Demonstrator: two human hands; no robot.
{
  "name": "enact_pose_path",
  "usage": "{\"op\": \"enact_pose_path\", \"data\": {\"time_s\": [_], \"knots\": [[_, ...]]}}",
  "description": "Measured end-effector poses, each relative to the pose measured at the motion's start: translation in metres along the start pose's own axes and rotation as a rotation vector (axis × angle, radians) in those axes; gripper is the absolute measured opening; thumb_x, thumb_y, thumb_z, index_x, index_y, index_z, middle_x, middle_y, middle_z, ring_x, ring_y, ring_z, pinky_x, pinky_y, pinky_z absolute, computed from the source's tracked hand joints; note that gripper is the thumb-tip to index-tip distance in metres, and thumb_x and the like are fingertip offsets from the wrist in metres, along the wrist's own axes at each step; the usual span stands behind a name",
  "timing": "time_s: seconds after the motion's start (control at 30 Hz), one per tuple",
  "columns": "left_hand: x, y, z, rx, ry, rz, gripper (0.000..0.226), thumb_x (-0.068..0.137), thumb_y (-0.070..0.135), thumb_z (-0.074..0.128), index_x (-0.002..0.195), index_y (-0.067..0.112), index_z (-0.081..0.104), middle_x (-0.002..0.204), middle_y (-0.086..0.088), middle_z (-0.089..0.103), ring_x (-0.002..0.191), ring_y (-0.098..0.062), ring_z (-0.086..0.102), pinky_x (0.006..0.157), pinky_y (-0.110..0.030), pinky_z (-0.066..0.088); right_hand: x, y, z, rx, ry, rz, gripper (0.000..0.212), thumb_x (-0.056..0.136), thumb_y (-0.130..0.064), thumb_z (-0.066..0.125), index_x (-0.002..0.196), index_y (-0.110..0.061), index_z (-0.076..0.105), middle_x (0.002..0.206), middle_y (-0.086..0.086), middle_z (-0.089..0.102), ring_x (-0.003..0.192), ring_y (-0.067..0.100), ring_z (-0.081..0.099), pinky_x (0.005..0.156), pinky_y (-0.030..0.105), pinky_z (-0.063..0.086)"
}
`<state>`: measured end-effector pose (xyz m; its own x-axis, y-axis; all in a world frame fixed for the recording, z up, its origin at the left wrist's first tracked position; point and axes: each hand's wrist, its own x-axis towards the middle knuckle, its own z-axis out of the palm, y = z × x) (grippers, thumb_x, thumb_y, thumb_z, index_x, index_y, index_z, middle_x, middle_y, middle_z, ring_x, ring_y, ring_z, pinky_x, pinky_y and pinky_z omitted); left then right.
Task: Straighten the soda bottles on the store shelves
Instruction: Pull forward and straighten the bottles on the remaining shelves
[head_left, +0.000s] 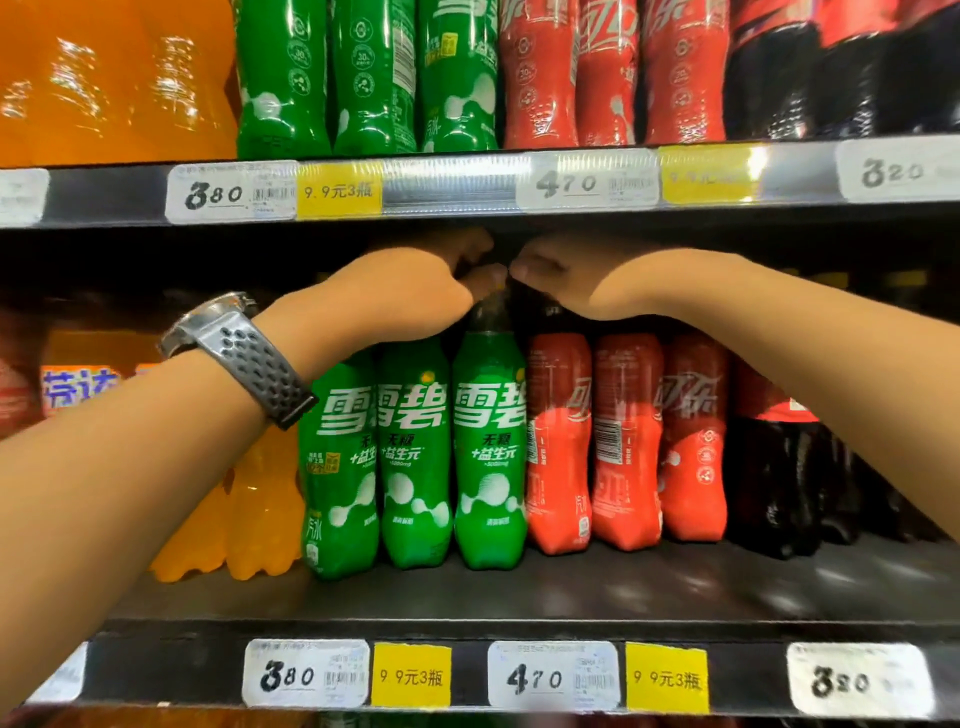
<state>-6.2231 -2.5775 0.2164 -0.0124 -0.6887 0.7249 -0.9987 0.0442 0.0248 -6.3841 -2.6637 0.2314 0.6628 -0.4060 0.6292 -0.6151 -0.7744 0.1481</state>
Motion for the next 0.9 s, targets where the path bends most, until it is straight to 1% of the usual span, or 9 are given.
{"op": "enact_pose_path", "data": {"time_s": [0.1, 0.2, 0.3, 0.37, 0.47, 0.53, 0.73, 0.83, 0.9], "knots": [[0.014, 0.024, 0.016, -0.016, -0.031, 0.087, 0.054, 0.093, 0.054, 0.045, 0.141, 0.029, 0.041, 0.142, 0.004, 0.049, 0.126, -0.019, 0.048, 0.095, -0.024, 0.034, -0.013, 0.027, -0.001, -0.089, 0.01, 0.048, 0.04, 0.102, -0.036, 0.034, 0.117, -0.007, 0.057, 0.121, 0.014, 0.057, 0.11, 0.029, 0.052, 0.089, 0.032, 0.036], [0.032, 0.039, 0.031, 0.066, -0.05, 0.094, 0.056, 0.092, 0.054, 0.046, 0.137, 0.02, 0.046, 0.138, -0.004, 0.052, 0.123, -0.025, 0.051, 0.104, -0.037, 0.039, -0.021, 0.05, 0.0, -0.188, -0.018, 0.076, 0.039, 0.098, -0.044, 0.042, 0.108, -0.01, 0.058, 0.114, 0.012, 0.059, 0.102, 0.029, 0.055, 0.083, 0.032, 0.041], [0.044, 0.048, 0.038, 0.139, -0.031, 0.048, 0.046, 0.088, 0.057, 0.05, 0.106, 0.017, 0.064, 0.107, -0.009, 0.066, 0.094, -0.029, 0.061, 0.084, -0.036, 0.05, -0.024, 0.065, 0.001, -0.219, -0.031, 0.095, 0.037, 0.093, -0.05, 0.047, 0.1, -0.015, 0.06, 0.102, 0.006, 0.06, 0.09, 0.025, 0.055, 0.076, 0.032, 0.044], [0.047, 0.052, 0.04, 0.147, -0.019, 0.019, 0.043, 0.084, 0.059, 0.055, 0.088, 0.017, 0.062, 0.088, -0.007, 0.063, 0.08, -0.028, 0.059, 0.07, -0.032, 0.048, -0.023, 0.072, 0.003, -0.218, -0.011, 0.074, 0.035, 0.091, -0.052, 0.049, 0.092, -0.018, 0.059, 0.095, 0.003, 0.058, 0.084, 0.023, 0.053, 0.07, 0.031, 0.04], [0.05, 0.058, 0.041, 0.165, -0.023, -0.01, 0.035, 0.083, 0.053, 0.061, 0.078, 0.019, 0.053, 0.082, -0.007, 0.057, 0.076, -0.028, 0.056, 0.064, -0.03, 0.04, -0.022, 0.08, -0.002, -0.084, -0.037, 0.022, 0.03, 0.092, -0.044, 0.052, 0.098, -0.017, 0.064, 0.099, 0.002, 0.063, 0.09, 0.023, 0.057, 0.075, 0.031, 0.044], [0.051, 0.062, 0.039, 0.161, -0.064, -0.019, 0.028, 0.087, 0.044, 0.061, 0.079, 0.018, 0.056, 0.086, -0.009, 0.06, 0.077, -0.027, 0.056, 0.065, -0.029, 0.04, -0.021, 0.088, -0.007, -0.003, -0.071, -0.025, 0.028, 0.093, -0.038, 0.055, 0.103, -0.015, 0.066, 0.102, 0.002, 0.065, 0.092, 0.021, 0.059, 0.079, 0.03, 0.045], [0.046, 0.071, 0.027, 0.001, -0.191, -0.043, 0.03, 0.093, 0.029, 0.058, 0.108, 0.005, 0.067, 0.105, -0.015, 0.068, 0.099, -0.031, 0.062, 0.091, -0.039, 0.047, -0.017, 0.096, 0.002, -0.114, 0.045, -0.029, 0.047, 0.087, -0.059, 0.052, 0.079, -0.014, 0.061, 0.078, 0.006, 0.059, 0.073, 0.024, 0.056, 0.057, 0.028, 0.034], [0.043, 0.073, 0.026, 0.009, -0.176, -0.03, 0.035, 0.087, 0.036, 0.066, 0.105, 0.006, 0.067, 0.098, -0.013, 0.067, 0.092, -0.029, 0.063, 0.085, -0.039, 0.049, -0.019, 0.101, -0.003, -0.028, -0.01, -0.081, 0.039, 0.088, -0.053, 0.054, 0.091, -0.015, 0.064, 0.086, 0.0, 0.06, 0.079, 0.019, 0.055, 0.064, 0.027, 0.037], [0.043, 0.072, 0.027, 0.022, -0.159, -0.024, 0.03, 0.087, 0.03, 0.067, 0.104, 0.005, 0.068, 0.096, -0.015, 0.068, 0.089, -0.031, 0.063, 0.082, -0.039, 0.05, -0.021, 0.105, -0.005, 0.019, -0.033, -0.095, 0.029, 0.089, -0.047, 0.057, 0.095, -0.02, 0.062, 0.091, -0.003, 0.058, 0.082, 0.016, 0.053, 0.066, 0.026, 0.035]]}}
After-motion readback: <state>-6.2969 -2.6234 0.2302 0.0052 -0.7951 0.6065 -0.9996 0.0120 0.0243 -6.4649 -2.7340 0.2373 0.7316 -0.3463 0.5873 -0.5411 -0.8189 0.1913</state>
